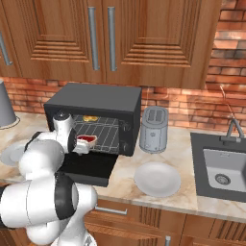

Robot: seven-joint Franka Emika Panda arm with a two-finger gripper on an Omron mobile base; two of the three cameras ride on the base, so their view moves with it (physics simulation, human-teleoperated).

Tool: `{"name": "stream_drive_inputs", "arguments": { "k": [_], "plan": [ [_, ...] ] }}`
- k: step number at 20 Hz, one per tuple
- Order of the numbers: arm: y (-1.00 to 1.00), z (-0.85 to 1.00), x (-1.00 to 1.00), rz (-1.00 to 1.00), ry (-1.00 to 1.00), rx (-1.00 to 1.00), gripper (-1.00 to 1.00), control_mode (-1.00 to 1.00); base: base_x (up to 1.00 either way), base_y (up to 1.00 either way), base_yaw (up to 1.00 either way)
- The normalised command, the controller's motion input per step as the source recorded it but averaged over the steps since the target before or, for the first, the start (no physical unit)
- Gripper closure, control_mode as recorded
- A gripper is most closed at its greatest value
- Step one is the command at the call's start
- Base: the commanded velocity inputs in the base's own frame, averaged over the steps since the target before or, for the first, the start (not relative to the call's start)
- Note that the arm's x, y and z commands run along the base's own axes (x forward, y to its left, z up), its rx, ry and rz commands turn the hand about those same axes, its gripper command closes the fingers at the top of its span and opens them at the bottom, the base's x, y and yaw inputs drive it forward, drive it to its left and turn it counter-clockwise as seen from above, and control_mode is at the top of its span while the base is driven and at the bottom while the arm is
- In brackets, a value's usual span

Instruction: Open the toaster oven door. Place the bread on the top rack in the toaster oven and place the steak on the bottom rack.

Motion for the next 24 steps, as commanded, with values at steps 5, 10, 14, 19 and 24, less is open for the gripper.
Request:
{"name": "stream_drive_inputs", "arguments": {
  "k": [5,10,14,19,24],
  "plan": [
    [0.00,0.00,0.74,0.03,0.00,-0.01,-1.00,-1.00,0.00,0.00,0.00],
    [0.00,0.00,0.61,0.05,-0.07,-0.01,-1.00,-1.00,0.00,0.00,0.00],
    [0.01,0.02,0.10,0.06,-0.15,-0.03,-1.00,-1.00,0.00,0.00,0.00],
    [0.16,0.14,-0.04,0.05,-0.12,-0.03,-1.00,-1.00,0.00,0.00,0.00],
    [0.19,0.12,-0.25,0.04,-0.04,-0.01,-1.00,-1.00,0.00,0.00,0.00]
  ]
}}
